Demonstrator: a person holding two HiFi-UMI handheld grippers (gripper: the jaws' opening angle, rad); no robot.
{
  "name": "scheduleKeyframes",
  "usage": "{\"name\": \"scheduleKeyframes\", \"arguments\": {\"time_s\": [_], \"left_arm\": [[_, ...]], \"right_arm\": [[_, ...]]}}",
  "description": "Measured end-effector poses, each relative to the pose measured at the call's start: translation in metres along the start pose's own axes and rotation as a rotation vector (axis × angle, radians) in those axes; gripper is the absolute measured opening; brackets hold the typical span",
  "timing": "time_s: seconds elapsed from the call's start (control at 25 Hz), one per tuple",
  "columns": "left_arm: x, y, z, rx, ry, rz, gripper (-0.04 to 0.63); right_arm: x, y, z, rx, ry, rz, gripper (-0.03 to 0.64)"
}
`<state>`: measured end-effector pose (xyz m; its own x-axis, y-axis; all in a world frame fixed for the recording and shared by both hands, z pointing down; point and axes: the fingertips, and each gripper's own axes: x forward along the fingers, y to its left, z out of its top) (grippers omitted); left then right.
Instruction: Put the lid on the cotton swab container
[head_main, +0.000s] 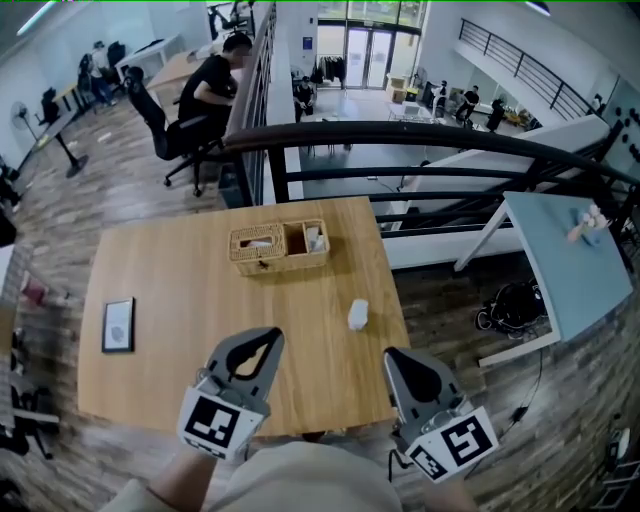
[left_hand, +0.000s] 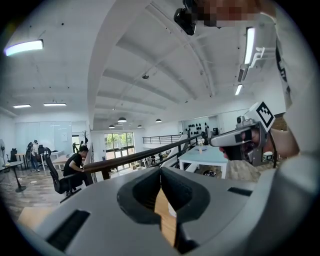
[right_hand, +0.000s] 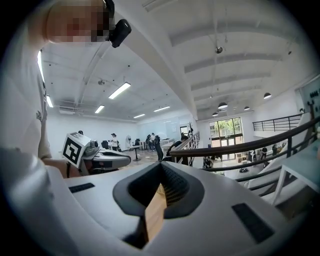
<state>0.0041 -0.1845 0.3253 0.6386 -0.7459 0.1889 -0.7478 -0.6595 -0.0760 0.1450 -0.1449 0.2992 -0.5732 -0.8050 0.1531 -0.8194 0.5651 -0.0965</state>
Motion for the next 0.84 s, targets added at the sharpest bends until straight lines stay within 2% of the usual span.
{"name": "scheduleKeyframes", "arguments": {"time_s": [0.52,0.84], "left_arm": [[0.000,-0.001,-0.004,0.001,0.004,-0.005,0.023],[0.002,-0.001,-0.002,0.018,0.013,-0.001,0.023]], "right_arm": [[0.002,-0.005,-0.016,-0.020,0.060,-0.033,0.025],[0.010,0.007,-0.020,-0.051,0.088,0.001,0.025]]}}
